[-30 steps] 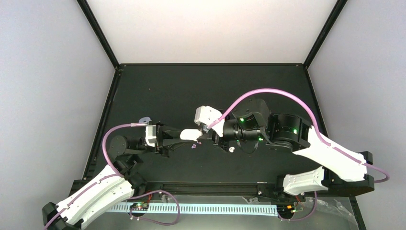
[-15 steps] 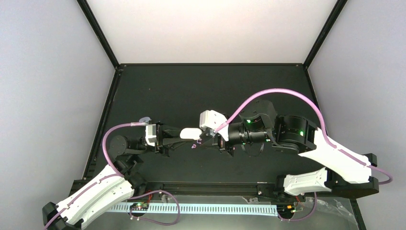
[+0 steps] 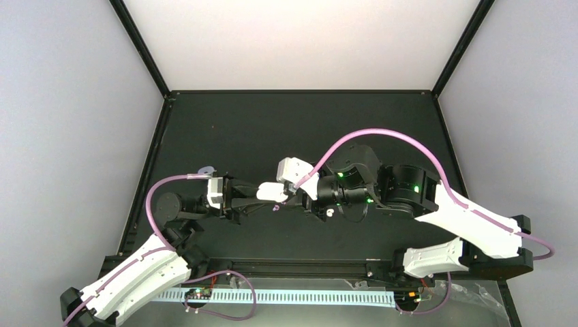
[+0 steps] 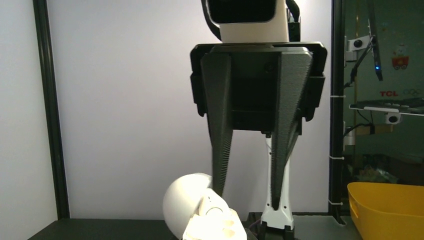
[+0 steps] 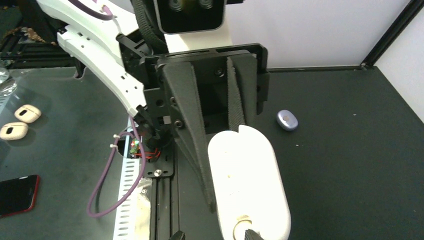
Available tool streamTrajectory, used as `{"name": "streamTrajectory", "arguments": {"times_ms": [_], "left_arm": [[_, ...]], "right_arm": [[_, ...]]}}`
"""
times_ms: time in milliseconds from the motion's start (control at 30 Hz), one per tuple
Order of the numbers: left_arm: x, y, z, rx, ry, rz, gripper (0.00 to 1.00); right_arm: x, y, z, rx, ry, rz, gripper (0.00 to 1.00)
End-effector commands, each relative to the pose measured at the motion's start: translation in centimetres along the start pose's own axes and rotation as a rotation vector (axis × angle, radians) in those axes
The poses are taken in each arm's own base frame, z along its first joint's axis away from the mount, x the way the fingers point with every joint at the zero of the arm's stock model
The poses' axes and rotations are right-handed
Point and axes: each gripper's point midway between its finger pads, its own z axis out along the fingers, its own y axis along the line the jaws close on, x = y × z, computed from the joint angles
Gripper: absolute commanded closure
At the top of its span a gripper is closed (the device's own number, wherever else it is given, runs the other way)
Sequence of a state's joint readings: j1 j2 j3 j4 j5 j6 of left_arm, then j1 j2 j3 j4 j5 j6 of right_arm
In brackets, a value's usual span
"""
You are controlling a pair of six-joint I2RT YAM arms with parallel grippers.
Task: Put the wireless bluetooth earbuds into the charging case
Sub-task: Place the earbud in the charging case.
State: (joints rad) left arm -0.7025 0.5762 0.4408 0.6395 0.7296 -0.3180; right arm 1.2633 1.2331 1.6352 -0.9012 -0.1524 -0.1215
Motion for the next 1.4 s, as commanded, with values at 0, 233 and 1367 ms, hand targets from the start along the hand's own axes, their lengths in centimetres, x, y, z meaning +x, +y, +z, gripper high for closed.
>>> {"name": "streamTrajectory", "arguments": {"times_ms": [0,233,1367], "left_arm": [[-2.2,-1.9,0.1,0.08,-0.041,0.047,0.99],[-2.0,-2.1,0.1,0.092,-0.034,0.044,0.98],[-1.6,-2.6,0.3,0.135,-0.013,0.036,0.98]], "right_arm": [[-0.1,-1.4,0.0,0.088,-0.006,0.01,0.7],[0.0,-1.6,-0.4,0.103,-0.007,0.012,0.7],[-1.0,-2.8,-0.7,0.176,-0.067,0.018,0.7]]}}
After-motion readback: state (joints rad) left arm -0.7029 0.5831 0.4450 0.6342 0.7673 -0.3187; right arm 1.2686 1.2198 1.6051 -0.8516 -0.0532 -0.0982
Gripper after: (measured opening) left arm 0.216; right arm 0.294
